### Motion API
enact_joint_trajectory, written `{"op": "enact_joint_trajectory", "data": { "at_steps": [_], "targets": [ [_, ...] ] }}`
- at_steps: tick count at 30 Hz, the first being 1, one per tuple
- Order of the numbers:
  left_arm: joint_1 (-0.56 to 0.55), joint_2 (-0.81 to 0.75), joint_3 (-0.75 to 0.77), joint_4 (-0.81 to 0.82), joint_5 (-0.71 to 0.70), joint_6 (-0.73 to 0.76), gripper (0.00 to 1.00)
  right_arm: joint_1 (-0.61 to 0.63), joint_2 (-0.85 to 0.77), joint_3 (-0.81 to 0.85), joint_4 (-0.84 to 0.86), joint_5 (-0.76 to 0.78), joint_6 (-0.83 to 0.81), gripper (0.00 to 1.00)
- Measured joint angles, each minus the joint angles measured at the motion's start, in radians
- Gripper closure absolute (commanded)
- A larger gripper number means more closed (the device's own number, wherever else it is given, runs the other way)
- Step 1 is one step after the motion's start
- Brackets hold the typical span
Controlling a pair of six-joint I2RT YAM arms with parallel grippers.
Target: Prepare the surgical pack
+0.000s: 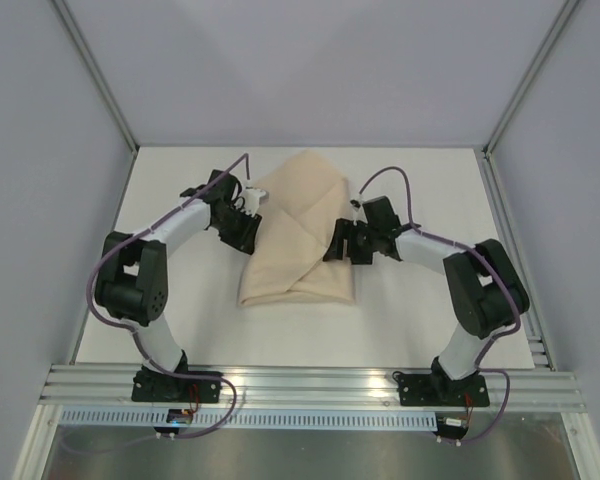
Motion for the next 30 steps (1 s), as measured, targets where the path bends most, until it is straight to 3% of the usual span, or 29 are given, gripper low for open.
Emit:
{"op": "enact_joint_trajectory", "data": {
  "at_steps": [4, 9, 15, 20, 30],
  "targets": [
    [-0.03, -0.107, -0.072, -0.032, 0.02, -0.001, 0.57, 0.034, -0.103, -0.066, -0.088, -0.01, -0.008, 0.21],
    [-0.052, -0.188, -0.094, -0.084, 0.011, 0.003, 0.56, 0.044, -0.214, -0.05, -0.274, 0.06, -0.063, 0.22],
    [-0.05, -0.188, -0.096, -0.135, -0.015, 0.008, 0.55, 0.046, -0.299, 0.05, -0.446, 0.217, -0.111, 0.38],
    [-0.05, -0.186, -0.096, -0.137, -0.033, 0.013, 0.55, 0.066, -0.306, 0.062, -0.394, 0.179, -0.092, 0.45],
    [-0.05, -0.122, -0.109, -0.125, -0.015, 0.006, 0.55, 0.087, -0.072, 0.132, -0.268, 0.047, -0.058, 0.45]
  ]
}}
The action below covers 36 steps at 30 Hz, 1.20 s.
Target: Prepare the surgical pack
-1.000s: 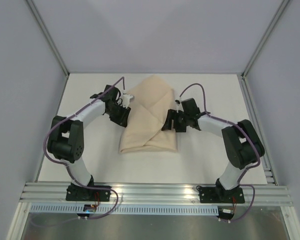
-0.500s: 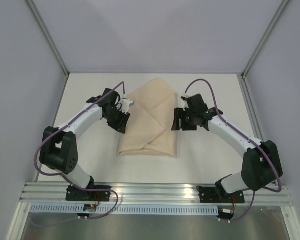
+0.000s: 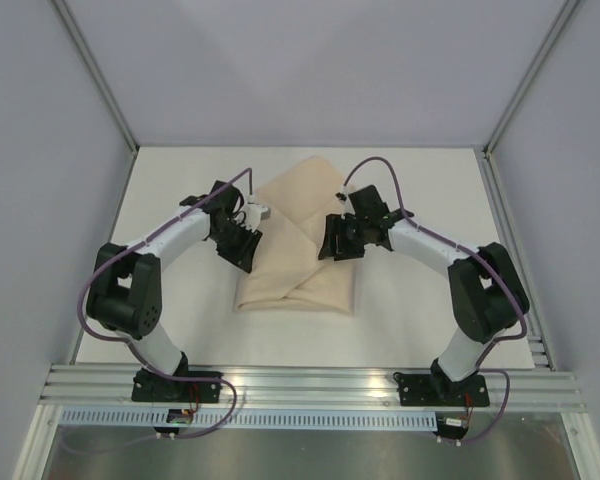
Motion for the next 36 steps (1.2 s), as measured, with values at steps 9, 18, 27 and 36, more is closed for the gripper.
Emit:
{"op": "enact_joint_trajectory", "data": {
  "at_steps": [9, 18, 27, 36],
  "targets": [
    [0.0, 0.0, -0.001, 0.003, 0.011, 0.0, 0.55, 0.0, 0.063, 0.018, 0.04, -0.076, 0.008, 0.91],
    [0.0, -0.01, 0.0, -0.007, 0.022, 0.005, 0.52, -0.005, 0.009, 0.018, -0.032, 0.015, 0.008, 0.99],
    [0.0, -0.023, 0.181, -0.079, 0.033, 0.019, 0.52, -0.005, -0.016, 0.056, -0.14, 0.124, 0.011, 0.99],
    [0.0, 0.136, 0.374, -0.04, 0.013, -0.038, 0.71, -0.003, 0.07, 0.08, -0.166, 0.174, -0.012, 0.89]
  ]
}}
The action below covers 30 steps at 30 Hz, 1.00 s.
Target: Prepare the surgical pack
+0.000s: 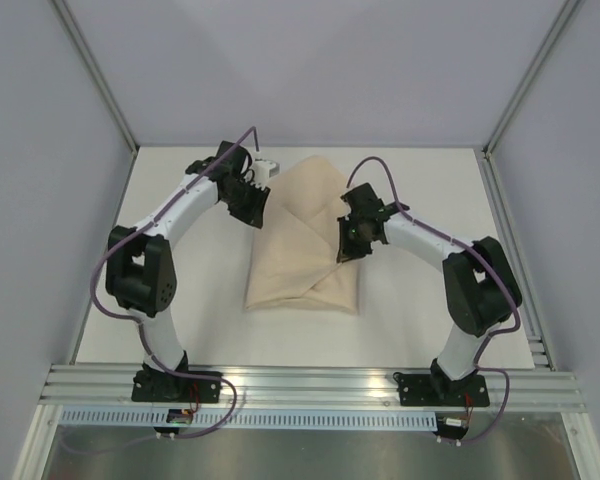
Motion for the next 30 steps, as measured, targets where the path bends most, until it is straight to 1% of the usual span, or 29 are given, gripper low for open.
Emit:
{"op": "enact_joint_trajectory", "data": {
  "at_steps": [1, 3, 4, 5, 7, 8, 9, 11, 12, 14, 15, 16, 17, 19, 21, 23, 25, 28, 30],
  "targets": [
    [0.0, 0.027, 0.018, 0.008, -0.007, -0.003, 0.72, 0.001, 0.0, 0.005, -0.007, 0.006, -0.003, 0.82],
    [-0.003, 0.08, 0.053, 0.015, -0.026, -0.009, 0.72, 0.003, 0.0, 0.023, -0.022, 0.035, -0.011, 0.63],
    [-0.005, 0.112, 0.072, 0.023, -0.039, -0.013, 0.72, 0.002, 0.0, 0.032, -0.034, 0.048, -0.018, 0.56],
    [-0.007, 0.14, 0.087, 0.028, -0.048, -0.016, 0.72, 0.001, 0.0, 0.049, -0.048, 0.06, -0.026, 0.43],
    [-0.011, 0.19, 0.109, 0.039, -0.067, -0.02, 0.72, 0.001, 0.0, 0.091, -0.077, 0.09, -0.05, 0.35],
    [-0.013, 0.21, 0.116, 0.043, -0.077, -0.021, 0.72, -0.001, 0.0, 0.118, -0.103, 0.104, -0.068, 0.27],
    [-0.014, 0.225, 0.117, 0.049, -0.086, -0.023, 0.72, -0.004, 0.0, 0.149, -0.127, 0.113, -0.081, 0.25],
    [-0.014, 0.235, 0.114, 0.053, -0.102, -0.024, 0.7, -0.015, 0.001, 0.236, -0.174, 0.12, -0.119, 0.24],
    [-0.014, 0.235, 0.111, 0.06, -0.103, -0.024, 0.7, -0.024, 0.006, 0.292, -0.192, 0.118, -0.137, 0.25],
    [-0.015, 0.232, 0.11, 0.076, -0.103, -0.025, 0.7, -0.043, 0.019, 0.391, -0.192, 0.103, -0.165, 0.39],
    [-0.015, 0.232, 0.111, 0.084, -0.102, -0.026, 0.7, -0.058, 0.029, 0.436, -0.184, 0.088, -0.175, 0.47],
    [-0.016, 0.232, 0.111, 0.089, -0.103, -0.026, 0.7, -0.077, 0.046, 0.475, -0.174, 0.064, -0.182, 0.66],
    [-0.016, 0.232, 0.111, 0.091, -0.103, -0.026, 0.7, -0.1, 0.072, 0.505, -0.156, 0.028, -0.187, 0.74],
    [-0.016, 0.233, 0.116, 0.092, -0.104, -0.026, 0.7, -0.149, 0.13, 0.523, -0.098, -0.053, -0.171, 0.85],
    [-0.016, 0.242, 0.13, 0.094, -0.103, -0.026, 0.69, -0.187, 0.197, 0.51, -0.05, -0.124, -0.151, 0.85],
    [-0.016, 0.266, 0.161, 0.096, -0.103, -0.026, 0.69, -0.222, 0.276, 0.488, -0.001, -0.176, -0.134, 0.89],
    [-0.016, 0.298, 0.198, 0.098, -0.103, -0.026, 0.69, -0.236, 0.343, 0.475, 0.035, -0.219, -0.12, 0.94],
    [-0.016, 0.375, 0.275, 0.095, -0.103, -0.028, 0.69, -0.242, 0.434, 0.474, 0.11, -0.278, -0.084, 0.98],
    [-0.016, 0.425, 0.316, 0.091, -0.103, -0.034, 0.69, -0.245, 0.472, 0.474, 0.158, -0.309, -0.055, 0.99]
  ]
}}
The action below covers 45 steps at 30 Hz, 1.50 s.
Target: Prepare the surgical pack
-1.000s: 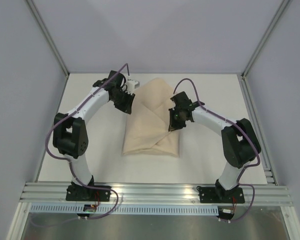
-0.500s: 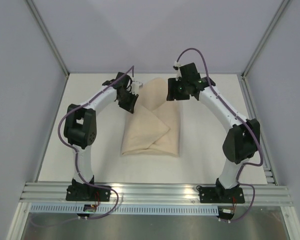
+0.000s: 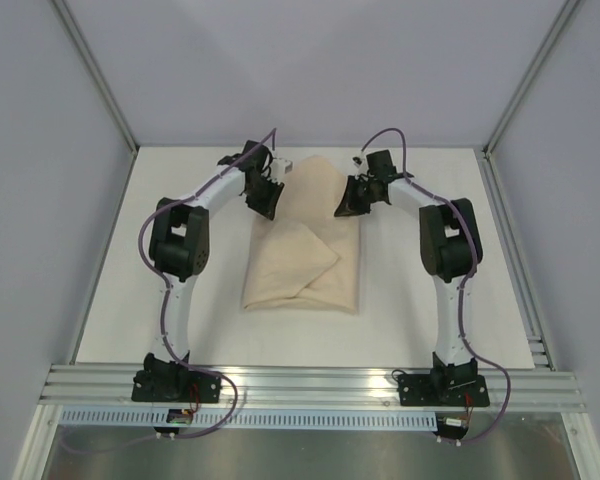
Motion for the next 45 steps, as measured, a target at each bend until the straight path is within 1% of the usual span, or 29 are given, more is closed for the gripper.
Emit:
{"op": "enact_joint_trajectory", "data": {
  "at_steps": [4, 8, 13, 18, 22, 27, 32, 39, 40, 42, 43, 44, 45],
  "targets": [
    [0.0, 0.072, 0.038, -0.019, 0.002, -0.013, 0.69, -0.02, 0.04, 0.0, 0.064, -0.031, 0.029, 0.99],
    [0.001, 0.074, 0.042, -0.02, 0.001, -0.016, 0.69, -0.038, 0.08, 0.0, 0.12, -0.08, 0.058, 0.99],
    [0.0, 0.077, 0.066, -0.047, 0.0, -0.018, 0.68, -0.052, 0.104, 0.017, 0.15, -0.137, 0.106, 0.99],
    [0.0, 0.068, 0.124, -0.075, 0.0, -0.014, 0.65, -0.055, 0.102, 0.076, 0.123, -0.124, 0.119, 0.99],
    [0.005, 0.016, 0.134, -0.082, -0.013, -0.01, 0.66, -0.056, 0.062, 0.143, 0.121, -0.106, 0.119, 0.99],
    [0.032, -0.013, 0.146, -0.082, -0.015, -0.018, 0.66, -0.057, 0.022, 0.177, 0.137, -0.094, 0.122, 0.99],
    [0.062, 0.041, 0.191, -0.092, -0.014, -0.03, 0.66, -0.057, 0.06, 0.167, 0.143, -0.076, 0.139, 1.0],
    [0.059, 0.167, 0.216, -0.116, -0.015, -0.041, 0.66, -0.069, 0.18, 0.164, 0.12, -0.027, 0.148, 0.99],
    [0.059, 0.167, 0.226, -0.118, -0.019, -0.043, 0.67, -0.075, 0.192, 0.18, 0.116, -0.048, 0.158, 0.99],
    [0.06, 0.172, 0.239, -0.122, -0.021, -0.044, 0.67, -0.084, 0.204, 0.218, 0.094, -0.038, 0.161, 1.0],
    [0.06, 0.173, 0.24, -0.124, -0.018, -0.044, 0.66, -0.087, 0.209, 0.238, 0.079, -0.035, 0.162, 0.99],
    [0.059, 0.173, 0.24, -0.125, -0.011, -0.044, 0.62, -0.089, 0.212, 0.256, 0.067, -0.035, 0.164, 0.98],
    [0.059, 0.173, 0.24, -0.126, -0.002, -0.043, 0.6, -0.09, 0.213, 0.272, 0.058, -0.035, 0.166, 0.95]
  ]
}}
